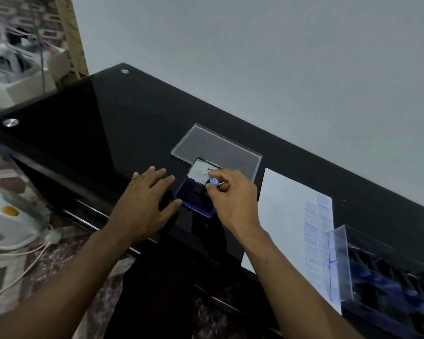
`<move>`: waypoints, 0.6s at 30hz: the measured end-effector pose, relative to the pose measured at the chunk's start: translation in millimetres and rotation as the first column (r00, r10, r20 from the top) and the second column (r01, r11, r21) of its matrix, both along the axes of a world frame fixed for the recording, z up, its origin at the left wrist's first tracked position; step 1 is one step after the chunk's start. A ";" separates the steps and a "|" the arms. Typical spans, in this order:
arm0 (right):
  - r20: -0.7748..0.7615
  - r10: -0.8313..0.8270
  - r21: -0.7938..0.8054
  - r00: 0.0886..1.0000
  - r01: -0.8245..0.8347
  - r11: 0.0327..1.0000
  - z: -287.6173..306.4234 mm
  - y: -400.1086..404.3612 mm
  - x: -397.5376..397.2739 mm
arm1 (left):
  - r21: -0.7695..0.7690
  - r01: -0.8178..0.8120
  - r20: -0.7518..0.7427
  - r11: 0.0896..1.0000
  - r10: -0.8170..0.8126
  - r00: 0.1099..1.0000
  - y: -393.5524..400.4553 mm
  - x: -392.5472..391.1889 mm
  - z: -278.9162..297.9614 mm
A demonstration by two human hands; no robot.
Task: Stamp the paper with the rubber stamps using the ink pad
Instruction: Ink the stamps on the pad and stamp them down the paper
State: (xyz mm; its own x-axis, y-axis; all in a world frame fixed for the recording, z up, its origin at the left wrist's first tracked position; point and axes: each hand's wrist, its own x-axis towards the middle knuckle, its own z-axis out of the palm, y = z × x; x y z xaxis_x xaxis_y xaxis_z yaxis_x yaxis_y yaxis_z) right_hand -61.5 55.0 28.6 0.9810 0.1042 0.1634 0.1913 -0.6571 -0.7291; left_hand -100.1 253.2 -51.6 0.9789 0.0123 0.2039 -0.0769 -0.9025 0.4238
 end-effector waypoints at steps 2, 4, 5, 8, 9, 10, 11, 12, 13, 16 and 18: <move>0.007 0.014 -0.040 1.000 -0.013 0.999 1.1 2.2 1.6 | 0.003 0.009 0.008 1.000 -0.009 1.000 2.4 1.9 -3.9; 0.009 0.038 -0.091 0.999 -0.037 0.995 3.0 3.9 2.8 | 0.017 0.017 0.017 1.000 -0.018 1.000 3.2 3.8 -7.2; 0.003 0.052 -0.115 0.999 -0.051 0.992 4.6 4.8 3.4 | 0.025 0.022 0.018 0.999 -0.022 1.000 3.4 5.0 -8.3; -0.025 0.084 -0.178 0.996 -0.087 0.980 9.5 6.8 3.9 | 0.040 0.031 0.001 0.999 -0.031 1.000 3.3 7.8 -11.6; -0.033 0.092 -0.190 0.995 -0.097 0.977 10.8 7.1 3.9 | 0.045 0.033 -0.009 0.998 -0.032 0.999 3.1 8.0 -12.6; -0.038 0.100 -0.199 0.994 -0.106 0.974 11.7 7.4 4.1 | 0.051 0.034 -0.018 0.998 -0.034 0.999 3.1 7.9 -13.9; -0.038 0.109 -0.207 0.993 -0.114 0.972 12.2 7.6 4.4 | 0.057 0.035 -0.021 0.998 -0.034 0.999 3.3 7.3 -15.2; -0.035 0.116 -0.218 0.993 -0.120 0.969 11.3 7.7 4.6 | 0.064 0.035 -0.021 0.997 -0.034 0.999 3.4 6.7 -16.6; -0.033 0.122 -0.229 0.992 -0.126 0.965 10.3 7.9 5.0 | 0.072 0.034 -0.018 0.997 -0.032 0.999 3.4 6.2 -17.7; -0.052 0.147 -0.260 0.988 -0.155 0.953 6.8 9.2 4.5 | 0.091 0.022 -0.012 0.996 -0.021 1.000 2.3 5.8 -18.6; -0.058 0.164 -0.278 0.985 -0.174 0.945 5.7 9.5 5.1 | 0.094 0.012 -0.004 0.996 -0.012 1.000 1.1 6.1 -19.0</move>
State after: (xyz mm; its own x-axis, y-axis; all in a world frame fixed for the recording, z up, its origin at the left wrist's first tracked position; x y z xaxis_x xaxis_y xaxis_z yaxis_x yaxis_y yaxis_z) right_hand -56.3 64.5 34.2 0.9496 0.3056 0.0704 0.2954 -0.7963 -0.5278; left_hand -94.0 254.3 -70.7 0.9796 -0.0184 0.2003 -0.0867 -0.9373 0.3377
